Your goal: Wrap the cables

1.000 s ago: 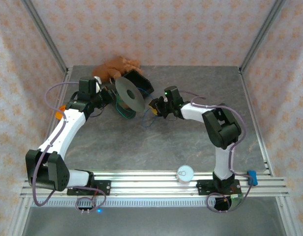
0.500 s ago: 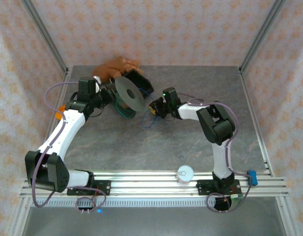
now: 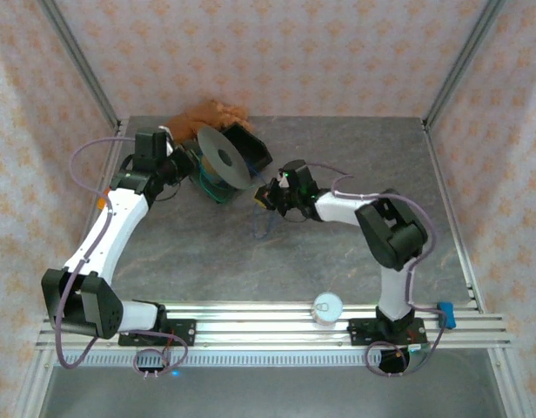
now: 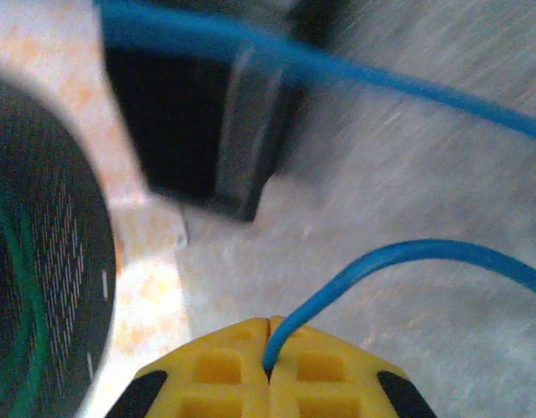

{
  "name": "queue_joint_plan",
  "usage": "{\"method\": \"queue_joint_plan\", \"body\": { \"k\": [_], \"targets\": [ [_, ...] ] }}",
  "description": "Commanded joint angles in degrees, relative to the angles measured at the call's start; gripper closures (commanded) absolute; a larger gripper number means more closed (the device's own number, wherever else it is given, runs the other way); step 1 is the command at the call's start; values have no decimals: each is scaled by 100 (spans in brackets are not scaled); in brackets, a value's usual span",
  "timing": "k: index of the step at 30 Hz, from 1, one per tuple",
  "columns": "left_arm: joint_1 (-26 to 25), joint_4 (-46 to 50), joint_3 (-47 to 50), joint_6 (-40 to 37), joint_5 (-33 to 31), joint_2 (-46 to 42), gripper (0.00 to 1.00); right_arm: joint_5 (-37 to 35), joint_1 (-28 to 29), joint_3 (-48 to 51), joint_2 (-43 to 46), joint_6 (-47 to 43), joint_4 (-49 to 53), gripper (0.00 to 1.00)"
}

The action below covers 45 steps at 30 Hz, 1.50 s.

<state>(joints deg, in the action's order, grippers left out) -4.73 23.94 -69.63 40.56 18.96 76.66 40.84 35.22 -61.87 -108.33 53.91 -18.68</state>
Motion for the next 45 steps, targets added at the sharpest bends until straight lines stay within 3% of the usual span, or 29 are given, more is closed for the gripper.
{"method": "queue_joint_plan", "body": {
  "k": [1, 12, 16, 22, 29, 37, 45],
  "targets": [
    [37, -113, -626, 2, -325, 161, 100, 245, 240, 578, 740, -1103, -905, 100],
    [65, 405, -1478, -294, -774, 683, 100, 371, 901, 1347, 2534, -3509, -622, 100],
    [52, 488, -1584, -399, -882, 851, 100, 728, 1178, 799, 3080, -3905, 103, 100],
    [34, 581, -1805, -493, -1084, 1151, 100, 1412, 1799, -363, 3169, -4006, 853, 100],
    [-47, 701, -2078, -618, -1257, 1468, 100, 1274, 2109, -1057, 3247, -3211, 147, 100],
    [-343, 603, -2055, -565, -1311, 1579, 100, 716, 2155, -1234, 2721, -1712, -1760, 100],
    [-1024, 506, -1911, -790, -1663, 1607, 100, -421, 2150, -2094, 2444, -1765, -1614, 100]
  ]
}}
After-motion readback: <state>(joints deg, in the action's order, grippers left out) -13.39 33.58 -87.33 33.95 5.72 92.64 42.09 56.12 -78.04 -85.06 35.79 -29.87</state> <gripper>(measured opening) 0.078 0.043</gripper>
